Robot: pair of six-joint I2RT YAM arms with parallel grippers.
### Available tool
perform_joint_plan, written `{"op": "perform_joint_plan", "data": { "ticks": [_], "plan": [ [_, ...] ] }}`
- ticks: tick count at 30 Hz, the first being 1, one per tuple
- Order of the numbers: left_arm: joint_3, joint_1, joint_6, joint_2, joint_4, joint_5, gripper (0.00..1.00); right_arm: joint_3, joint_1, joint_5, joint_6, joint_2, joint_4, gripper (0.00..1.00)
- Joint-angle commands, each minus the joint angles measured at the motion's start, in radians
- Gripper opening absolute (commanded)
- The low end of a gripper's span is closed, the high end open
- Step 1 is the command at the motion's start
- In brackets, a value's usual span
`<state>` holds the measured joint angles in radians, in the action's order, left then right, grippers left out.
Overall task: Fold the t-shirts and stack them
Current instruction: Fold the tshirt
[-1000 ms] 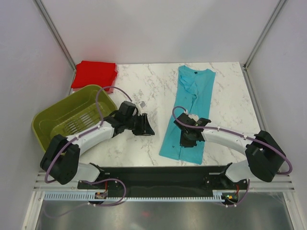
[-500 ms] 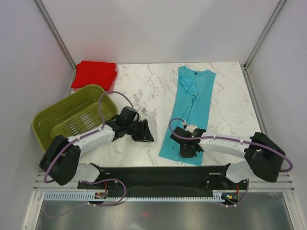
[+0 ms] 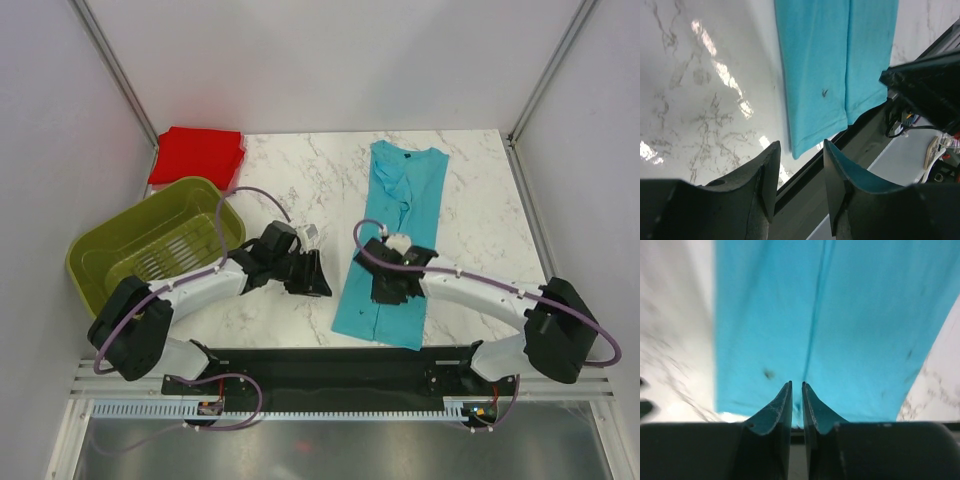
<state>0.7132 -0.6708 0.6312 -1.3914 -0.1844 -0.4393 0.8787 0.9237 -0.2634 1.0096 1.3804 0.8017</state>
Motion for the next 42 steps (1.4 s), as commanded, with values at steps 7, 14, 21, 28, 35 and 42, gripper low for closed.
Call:
{"op": "perform_joint_plan", "data": {
  "ticks": [7, 14, 21, 28, 35, 42],
  "plan": [
    [0.002, -0.036, 0.022, -0.034, 0.062, 0.030, 0.49, 0.549, -0.333, -0.091, -0.428, 0.288, -0.093, 0.36],
    [-0.080, -0.116, 0.058, 0.009, 0.080, 0.063, 0.52, 1.010, -0.442, -0.126, -0.497, 0.693, -0.105, 0.36],
    [-0.126, -0.153, 0.058, 0.022, 0.080, 0.063, 0.52, 1.217, -0.516, -0.080, -0.516, 0.969, -0.119, 0.32],
    [-0.179, -0.176, 0.058, 0.022, 0.080, 0.063, 0.52, 1.277, -0.553, 0.016, -0.520, 1.052, -0.150, 0.33],
    [-0.163, -0.197, 0.058, -0.031, 0.080, 0.063, 0.52, 1.277, -0.553, 0.076, -0.505, 1.088, -0.185, 0.26],
    [-0.153, -0.239, 0.058, -0.054, 0.080, 0.063, 0.52, 1.275, -0.553, 0.144, -0.491, 1.095, -0.229, 0.04]
  ]
}}
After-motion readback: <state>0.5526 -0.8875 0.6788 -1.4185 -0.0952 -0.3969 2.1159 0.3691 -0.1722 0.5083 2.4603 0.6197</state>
